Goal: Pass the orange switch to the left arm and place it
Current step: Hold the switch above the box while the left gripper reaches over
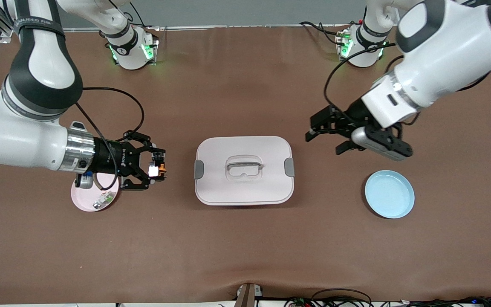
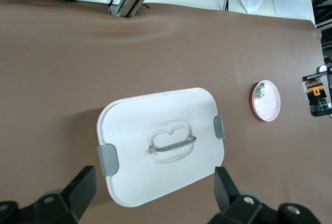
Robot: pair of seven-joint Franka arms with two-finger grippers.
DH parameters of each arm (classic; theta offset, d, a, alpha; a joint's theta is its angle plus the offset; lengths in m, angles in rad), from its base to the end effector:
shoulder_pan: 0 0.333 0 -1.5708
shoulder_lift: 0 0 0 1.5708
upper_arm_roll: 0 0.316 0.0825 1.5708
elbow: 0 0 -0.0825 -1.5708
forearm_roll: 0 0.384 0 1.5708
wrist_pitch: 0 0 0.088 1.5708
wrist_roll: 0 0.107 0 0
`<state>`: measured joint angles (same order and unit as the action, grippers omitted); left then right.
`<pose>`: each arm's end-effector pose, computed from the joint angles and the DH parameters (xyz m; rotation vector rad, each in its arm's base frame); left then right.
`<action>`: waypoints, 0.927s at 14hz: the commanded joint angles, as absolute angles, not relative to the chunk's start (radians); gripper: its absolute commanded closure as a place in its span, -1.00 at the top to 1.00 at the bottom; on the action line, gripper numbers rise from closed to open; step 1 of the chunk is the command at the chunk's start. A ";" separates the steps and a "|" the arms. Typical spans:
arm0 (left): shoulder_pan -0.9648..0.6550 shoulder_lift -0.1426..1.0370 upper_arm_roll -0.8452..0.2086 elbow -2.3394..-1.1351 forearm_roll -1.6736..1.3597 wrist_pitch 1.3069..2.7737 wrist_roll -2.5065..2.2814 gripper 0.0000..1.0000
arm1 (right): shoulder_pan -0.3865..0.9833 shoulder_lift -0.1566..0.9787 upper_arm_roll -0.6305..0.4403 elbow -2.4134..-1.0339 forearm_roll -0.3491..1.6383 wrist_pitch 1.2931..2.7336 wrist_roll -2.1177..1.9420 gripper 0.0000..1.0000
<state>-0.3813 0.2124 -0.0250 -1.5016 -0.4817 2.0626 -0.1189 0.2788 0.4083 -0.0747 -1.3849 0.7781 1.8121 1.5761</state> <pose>0.5966 -0.2814 0.5870 2.5849 -0.1688 0.2785 0.6607 0.2056 0.5029 -1.8343 1.8000 0.7433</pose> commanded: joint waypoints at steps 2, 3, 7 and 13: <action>-0.373 0.225 -0.025 -1.483 -0.471 2.071 -0.152 1.00 | 0.307 0.354 -0.083 -1.466 0.799 1.865 1.583 -1.00; -0.371 0.225 -0.026 -1.483 -0.480 2.071 -0.179 1.00 | 0.308 0.341 -0.083 -1.488 0.799 1.885 1.577 -1.00; -0.371 0.232 -0.026 -1.489 -0.567 2.063 -0.261 1.00 | 0.342 0.318 -0.081 -1.543 0.804 1.971 1.568 -1.00; -0.373 0.221 -0.100 -1.486 -0.635 1.947 -0.476 1.00 | 0.376 0.308 -0.083 -1.580 0.816 2.033 1.566 -1.00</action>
